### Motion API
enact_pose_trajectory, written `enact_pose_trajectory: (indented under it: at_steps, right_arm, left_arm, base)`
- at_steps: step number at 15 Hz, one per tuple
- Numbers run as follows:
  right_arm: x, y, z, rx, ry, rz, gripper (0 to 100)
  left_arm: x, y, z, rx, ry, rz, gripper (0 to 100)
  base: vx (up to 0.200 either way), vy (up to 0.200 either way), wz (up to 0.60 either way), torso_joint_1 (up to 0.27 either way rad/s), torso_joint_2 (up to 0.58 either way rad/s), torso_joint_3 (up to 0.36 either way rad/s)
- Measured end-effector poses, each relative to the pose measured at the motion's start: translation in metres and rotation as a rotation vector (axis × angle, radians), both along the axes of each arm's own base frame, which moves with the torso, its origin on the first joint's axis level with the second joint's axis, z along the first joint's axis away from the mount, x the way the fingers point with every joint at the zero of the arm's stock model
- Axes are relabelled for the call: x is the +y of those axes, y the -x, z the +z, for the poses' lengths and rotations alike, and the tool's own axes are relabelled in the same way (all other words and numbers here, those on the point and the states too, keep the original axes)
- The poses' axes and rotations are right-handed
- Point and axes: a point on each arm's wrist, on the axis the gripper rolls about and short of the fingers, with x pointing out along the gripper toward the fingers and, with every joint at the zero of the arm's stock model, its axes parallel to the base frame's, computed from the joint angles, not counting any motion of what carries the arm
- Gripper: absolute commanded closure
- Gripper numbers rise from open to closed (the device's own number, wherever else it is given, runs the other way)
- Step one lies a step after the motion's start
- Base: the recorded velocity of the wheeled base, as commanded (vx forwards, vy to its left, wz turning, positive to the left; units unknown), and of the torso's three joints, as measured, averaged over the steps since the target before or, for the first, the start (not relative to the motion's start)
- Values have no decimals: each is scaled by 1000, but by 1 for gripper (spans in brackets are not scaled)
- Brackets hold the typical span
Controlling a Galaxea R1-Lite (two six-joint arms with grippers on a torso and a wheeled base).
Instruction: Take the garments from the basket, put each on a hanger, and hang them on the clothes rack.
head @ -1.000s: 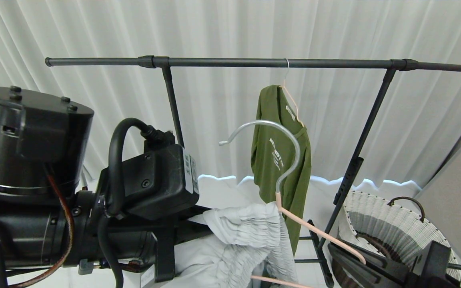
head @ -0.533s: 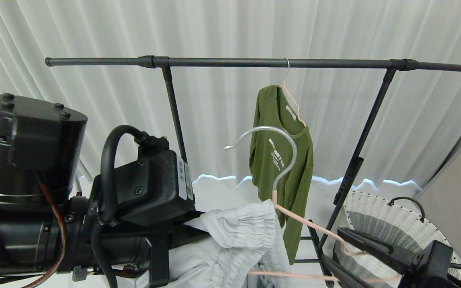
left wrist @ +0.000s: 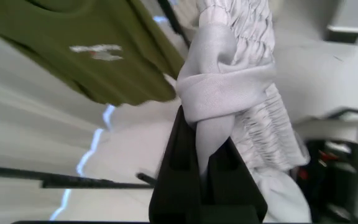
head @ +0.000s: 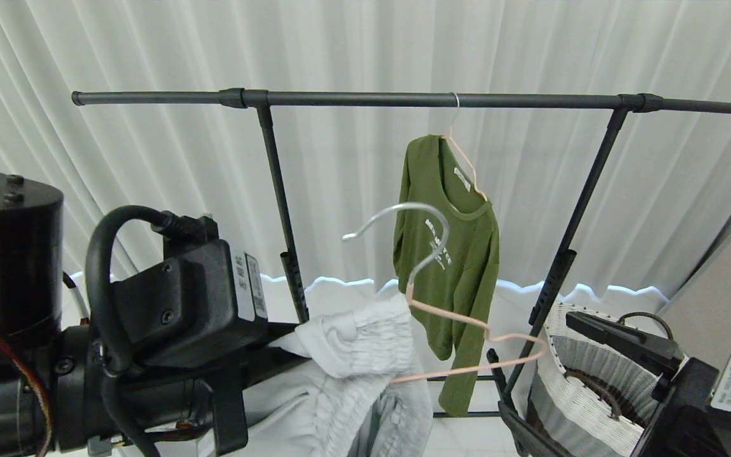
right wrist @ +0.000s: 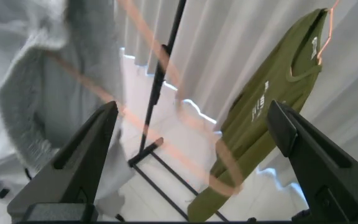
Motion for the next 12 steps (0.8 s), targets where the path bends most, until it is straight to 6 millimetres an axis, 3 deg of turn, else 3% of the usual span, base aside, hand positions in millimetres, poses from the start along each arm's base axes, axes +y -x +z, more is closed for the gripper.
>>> enact_pose_trajectory:
  at_steps: [2,6,12]
  right_arm:
    - [1,-1,-1,4,4,-1,0]
    - [8,-3,-7,88,-31,1,0]
    - [59,-25,-8,275,-183,-17,0]
  left_arm:
    - [1,-4,-2,-65,31,109,100]
    - [3,-5,2,-2,122,200,100]
    - [5,-2,30,-68,202,194,100]
  base:
    - [0,0,0,0,0,0]
    - [0,0,0,0,0,0]
    - [0,0,0,0,0,0]
